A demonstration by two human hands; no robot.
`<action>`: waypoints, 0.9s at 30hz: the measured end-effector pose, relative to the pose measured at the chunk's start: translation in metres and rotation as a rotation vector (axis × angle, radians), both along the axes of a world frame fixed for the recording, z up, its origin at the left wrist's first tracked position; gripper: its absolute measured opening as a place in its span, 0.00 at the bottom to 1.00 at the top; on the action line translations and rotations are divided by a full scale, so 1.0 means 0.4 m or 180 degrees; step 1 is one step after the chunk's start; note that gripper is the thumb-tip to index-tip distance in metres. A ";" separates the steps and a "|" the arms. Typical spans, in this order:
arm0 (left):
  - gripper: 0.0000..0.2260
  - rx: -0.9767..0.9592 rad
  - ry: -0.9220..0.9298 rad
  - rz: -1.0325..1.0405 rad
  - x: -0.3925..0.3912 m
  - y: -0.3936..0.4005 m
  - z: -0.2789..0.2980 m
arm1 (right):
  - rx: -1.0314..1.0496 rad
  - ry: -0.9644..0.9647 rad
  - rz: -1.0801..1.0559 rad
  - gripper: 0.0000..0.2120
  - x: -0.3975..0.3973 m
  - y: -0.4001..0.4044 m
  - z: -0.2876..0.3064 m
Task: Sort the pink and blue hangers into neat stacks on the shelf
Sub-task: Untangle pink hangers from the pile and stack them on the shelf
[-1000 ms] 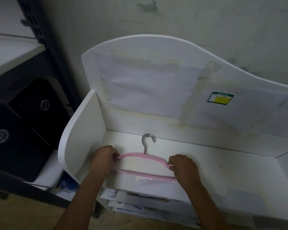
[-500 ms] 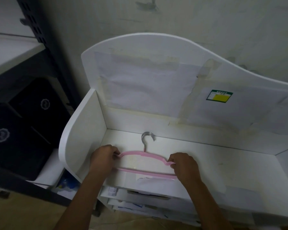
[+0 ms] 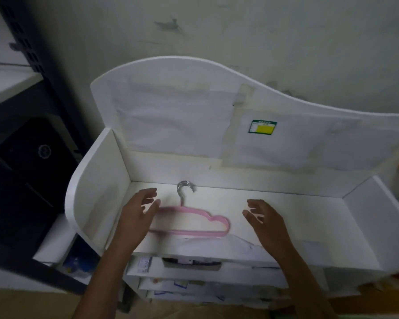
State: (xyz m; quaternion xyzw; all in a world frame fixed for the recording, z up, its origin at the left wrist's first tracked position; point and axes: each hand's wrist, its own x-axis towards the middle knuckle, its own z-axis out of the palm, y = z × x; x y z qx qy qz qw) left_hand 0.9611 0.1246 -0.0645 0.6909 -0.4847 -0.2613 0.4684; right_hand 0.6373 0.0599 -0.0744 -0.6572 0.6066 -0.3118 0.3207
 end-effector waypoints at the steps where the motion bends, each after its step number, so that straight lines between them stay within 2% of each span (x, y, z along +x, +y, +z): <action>1: 0.12 -0.0044 0.0154 -0.0033 -0.027 0.004 0.015 | -0.0033 -0.0035 -0.0043 0.14 -0.014 0.009 0.009; 11: 0.18 -0.0201 0.0299 -0.0664 -0.367 0.114 0.110 | -0.0468 0.0025 -0.0373 0.21 -0.303 0.191 0.120; 22: 0.20 -0.0480 -0.0205 -0.1300 -0.766 0.284 0.144 | -0.0387 0.0062 -0.0901 0.24 -0.701 0.482 0.169; 27: 0.20 -0.0442 -0.0190 -0.1583 -0.943 0.343 0.144 | -0.0503 0.0370 -0.1244 0.24 -0.872 0.612 0.170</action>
